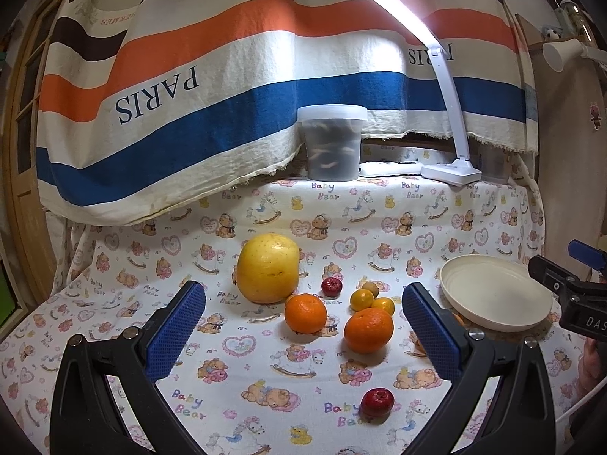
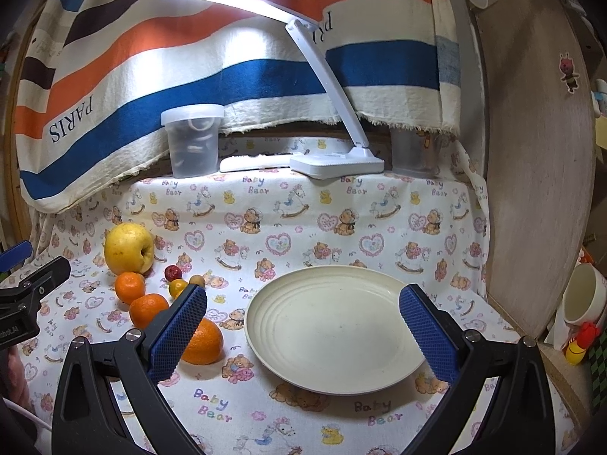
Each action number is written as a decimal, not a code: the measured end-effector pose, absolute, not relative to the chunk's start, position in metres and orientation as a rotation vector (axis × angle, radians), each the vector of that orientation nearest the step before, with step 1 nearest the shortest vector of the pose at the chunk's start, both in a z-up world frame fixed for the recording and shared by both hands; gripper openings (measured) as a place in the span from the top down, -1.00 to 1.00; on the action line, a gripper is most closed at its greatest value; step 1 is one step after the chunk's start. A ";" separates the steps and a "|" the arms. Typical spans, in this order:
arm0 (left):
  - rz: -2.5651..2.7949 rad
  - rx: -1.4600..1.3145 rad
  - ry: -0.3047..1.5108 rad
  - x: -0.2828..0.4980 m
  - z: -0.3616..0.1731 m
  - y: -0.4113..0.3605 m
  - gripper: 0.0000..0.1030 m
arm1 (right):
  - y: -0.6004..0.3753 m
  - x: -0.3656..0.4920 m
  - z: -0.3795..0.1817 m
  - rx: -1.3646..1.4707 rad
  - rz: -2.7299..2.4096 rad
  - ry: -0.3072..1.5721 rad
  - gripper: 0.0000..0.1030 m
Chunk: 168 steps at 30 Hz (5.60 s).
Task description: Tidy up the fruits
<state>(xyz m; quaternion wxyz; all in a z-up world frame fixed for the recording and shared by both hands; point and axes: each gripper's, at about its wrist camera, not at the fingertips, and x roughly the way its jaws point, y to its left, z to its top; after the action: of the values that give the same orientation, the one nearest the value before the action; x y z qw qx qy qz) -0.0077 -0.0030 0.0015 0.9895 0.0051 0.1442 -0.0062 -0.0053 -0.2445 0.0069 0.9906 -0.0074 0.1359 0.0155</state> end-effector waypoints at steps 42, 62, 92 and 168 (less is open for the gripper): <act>-0.316 0.035 0.918 0.033 -0.056 -0.039 0.51 | -0.244 0.004 0.001 0.013 0.093 0.375 -0.78; -0.153 0.022 0.392 0.001 0.004 0.000 0.51 | -0.212 0.027 -0.016 0.010 0.333 0.612 -0.01; -0.097 0.086 0.328 -0.012 0.002 -0.005 0.51 | -0.201 0.023 0.000 -0.041 0.219 0.488 0.03; -0.447 0.158 0.753 0.069 -0.003 -0.169 -0.13 | -0.333 0.062 -0.004 0.206 0.076 0.765 0.01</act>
<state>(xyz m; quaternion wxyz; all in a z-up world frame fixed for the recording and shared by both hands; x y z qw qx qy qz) 0.0689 -0.1687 -0.0031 0.9027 0.0763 0.3641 -0.2160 0.0622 -0.3331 -0.0041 0.9219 0.1003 0.3723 0.0368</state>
